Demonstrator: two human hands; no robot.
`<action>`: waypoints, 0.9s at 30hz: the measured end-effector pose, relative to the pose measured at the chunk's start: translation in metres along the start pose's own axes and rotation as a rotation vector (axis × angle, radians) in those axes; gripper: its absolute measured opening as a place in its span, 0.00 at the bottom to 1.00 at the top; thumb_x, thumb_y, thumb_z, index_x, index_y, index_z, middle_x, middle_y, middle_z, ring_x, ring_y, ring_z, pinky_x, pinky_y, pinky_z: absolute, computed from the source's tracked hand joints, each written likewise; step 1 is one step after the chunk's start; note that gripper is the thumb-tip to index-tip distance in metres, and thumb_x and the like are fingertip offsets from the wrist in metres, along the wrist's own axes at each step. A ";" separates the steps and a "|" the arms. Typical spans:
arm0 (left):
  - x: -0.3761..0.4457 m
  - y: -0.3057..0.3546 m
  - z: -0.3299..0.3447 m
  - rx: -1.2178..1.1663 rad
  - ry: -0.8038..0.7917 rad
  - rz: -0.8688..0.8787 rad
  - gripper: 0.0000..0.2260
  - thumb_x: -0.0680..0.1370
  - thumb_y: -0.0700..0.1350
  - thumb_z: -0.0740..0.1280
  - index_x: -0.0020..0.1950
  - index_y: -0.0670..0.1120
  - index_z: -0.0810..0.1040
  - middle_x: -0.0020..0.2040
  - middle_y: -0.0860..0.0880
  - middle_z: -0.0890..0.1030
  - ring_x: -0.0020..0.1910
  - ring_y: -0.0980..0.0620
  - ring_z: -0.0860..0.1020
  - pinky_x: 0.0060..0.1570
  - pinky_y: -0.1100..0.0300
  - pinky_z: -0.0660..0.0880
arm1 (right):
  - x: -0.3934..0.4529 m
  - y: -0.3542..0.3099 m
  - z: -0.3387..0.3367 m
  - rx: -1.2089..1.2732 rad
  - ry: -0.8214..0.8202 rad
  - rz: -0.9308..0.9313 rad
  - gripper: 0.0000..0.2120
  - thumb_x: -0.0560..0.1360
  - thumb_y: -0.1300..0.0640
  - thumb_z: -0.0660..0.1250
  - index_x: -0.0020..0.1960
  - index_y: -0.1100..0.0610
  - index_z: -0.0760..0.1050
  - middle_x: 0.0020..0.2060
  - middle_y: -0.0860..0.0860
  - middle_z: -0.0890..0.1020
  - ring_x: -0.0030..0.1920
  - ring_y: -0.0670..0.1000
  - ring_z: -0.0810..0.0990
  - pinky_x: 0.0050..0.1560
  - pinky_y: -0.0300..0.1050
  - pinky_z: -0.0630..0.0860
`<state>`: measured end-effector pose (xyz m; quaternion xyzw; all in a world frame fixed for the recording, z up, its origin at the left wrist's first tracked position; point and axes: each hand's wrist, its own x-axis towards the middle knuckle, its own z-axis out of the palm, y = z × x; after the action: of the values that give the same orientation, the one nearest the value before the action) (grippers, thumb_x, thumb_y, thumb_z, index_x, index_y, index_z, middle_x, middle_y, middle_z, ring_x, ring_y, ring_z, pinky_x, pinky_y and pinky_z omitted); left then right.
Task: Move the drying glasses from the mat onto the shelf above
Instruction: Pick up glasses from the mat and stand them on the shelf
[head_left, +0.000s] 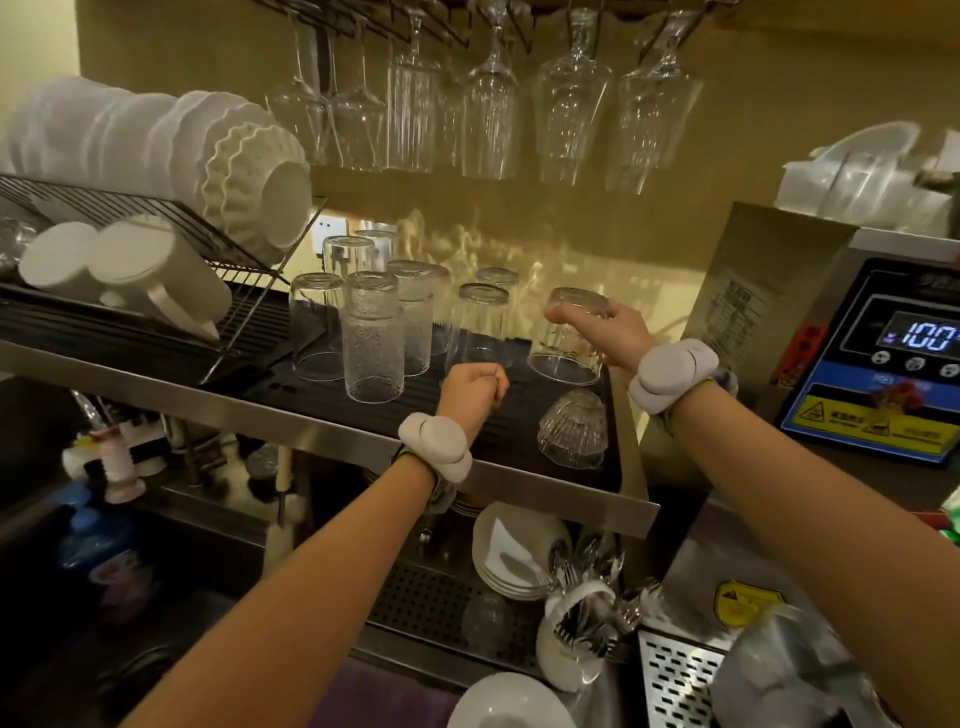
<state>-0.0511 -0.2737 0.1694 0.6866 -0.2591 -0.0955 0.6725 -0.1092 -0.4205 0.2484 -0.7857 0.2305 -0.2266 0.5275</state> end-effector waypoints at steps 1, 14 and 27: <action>0.002 -0.001 0.001 0.003 0.000 -0.011 0.18 0.70 0.28 0.51 0.24 0.43 0.67 0.14 0.55 0.64 0.14 0.60 0.62 0.18 0.72 0.58 | 0.004 0.005 0.000 0.007 0.012 -0.005 0.23 0.65 0.47 0.76 0.57 0.53 0.76 0.39 0.43 0.77 0.40 0.43 0.76 0.28 0.31 0.70; 0.005 -0.002 0.000 -0.009 -0.119 -0.093 0.18 0.70 0.26 0.49 0.25 0.43 0.66 0.14 0.56 0.63 0.14 0.61 0.60 0.16 0.71 0.57 | 0.028 0.047 -0.002 -0.052 0.025 0.080 0.19 0.62 0.47 0.77 0.48 0.51 0.75 0.39 0.45 0.79 0.37 0.43 0.76 0.32 0.34 0.69; 0.005 -0.004 0.000 -0.012 -0.106 -0.086 0.18 0.69 0.26 0.50 0.26 0.43 0.67 0.14 0.55 0.64 0.13 0.61 0.61 0.16 0.72 0.58 | 0.037 0.062 0.004 -0.032 -0.004 0.121 0.13 0.63 0.48 0.78 0.39 0.49 0.74 0.37 0.44 0.78 0.37 0.42 0.75 0.45 0.41 0.71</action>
<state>-0.0461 -0.2765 0.1665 0.6870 -0.2640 -0.1625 0.6572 -0.0853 -0.4610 0.1933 -0.7791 0.2801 -0.1891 0.5280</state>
